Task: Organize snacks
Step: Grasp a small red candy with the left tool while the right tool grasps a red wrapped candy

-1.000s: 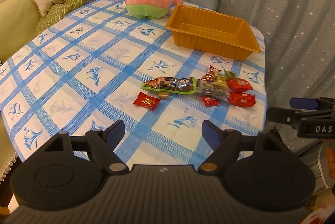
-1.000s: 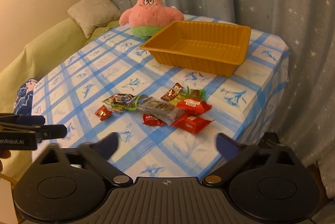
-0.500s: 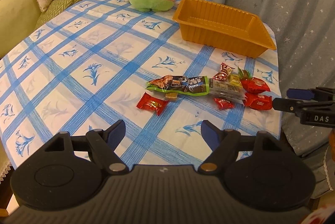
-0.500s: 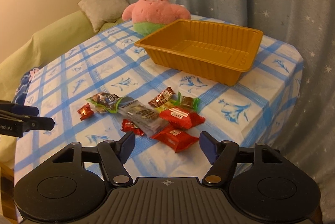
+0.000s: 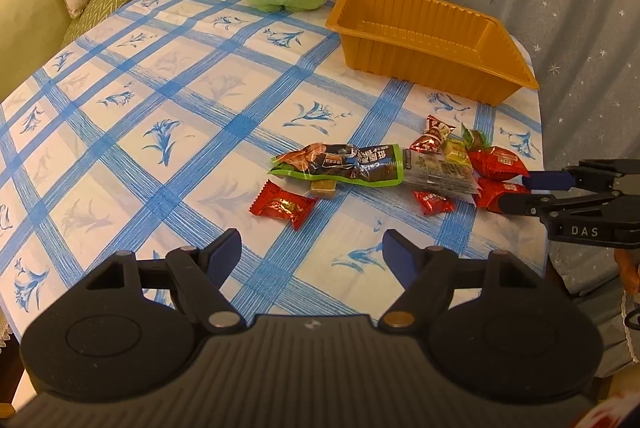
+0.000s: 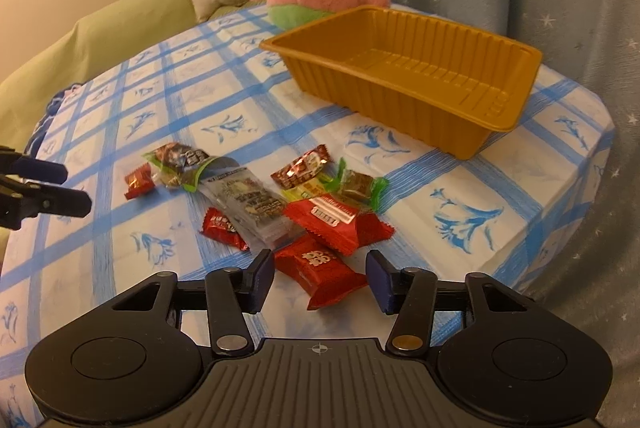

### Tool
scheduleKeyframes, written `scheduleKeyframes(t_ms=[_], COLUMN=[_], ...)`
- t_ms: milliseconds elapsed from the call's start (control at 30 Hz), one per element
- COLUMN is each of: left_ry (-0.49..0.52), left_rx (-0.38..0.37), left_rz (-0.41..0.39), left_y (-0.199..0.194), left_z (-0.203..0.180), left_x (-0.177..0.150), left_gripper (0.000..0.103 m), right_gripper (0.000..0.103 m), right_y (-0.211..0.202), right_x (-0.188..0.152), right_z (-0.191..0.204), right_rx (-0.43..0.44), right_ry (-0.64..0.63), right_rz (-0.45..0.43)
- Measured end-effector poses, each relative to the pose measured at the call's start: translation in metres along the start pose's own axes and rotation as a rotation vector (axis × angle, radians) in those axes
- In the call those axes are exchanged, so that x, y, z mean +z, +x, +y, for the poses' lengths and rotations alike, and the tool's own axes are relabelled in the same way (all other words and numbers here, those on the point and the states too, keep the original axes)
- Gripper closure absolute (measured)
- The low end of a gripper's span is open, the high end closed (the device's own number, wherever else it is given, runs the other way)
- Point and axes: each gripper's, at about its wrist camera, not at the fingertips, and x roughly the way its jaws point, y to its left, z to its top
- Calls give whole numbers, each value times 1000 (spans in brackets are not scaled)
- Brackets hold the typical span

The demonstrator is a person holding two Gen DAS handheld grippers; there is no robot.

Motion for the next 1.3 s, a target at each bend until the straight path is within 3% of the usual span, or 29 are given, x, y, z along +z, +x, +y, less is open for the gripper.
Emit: scheduleKeyframes(t_ms=[267,733,800,967,1300], left_ry=[-7,-20,-24,-33,-81], left_rx=[-1,-4,-3,-20,-35], left_rz=[16,20,18,16,31], left_y=[8,14,15,20,41], left_z=[3,7,7,9,13], left_x=[0,1,1,2,8], left_gripper=[28,29,30,43,56], right_gripper=[66,66,76,78,78], right_y=[6,25,26,20,-7], right_x=[4,7,6,4,8], right_z=[9,22,25,26,27], right_rx=[11,0,-4,-6,-18], right_ry=[-49,-137,-144,-96,42], right_rz=[44,96,91,76,22])
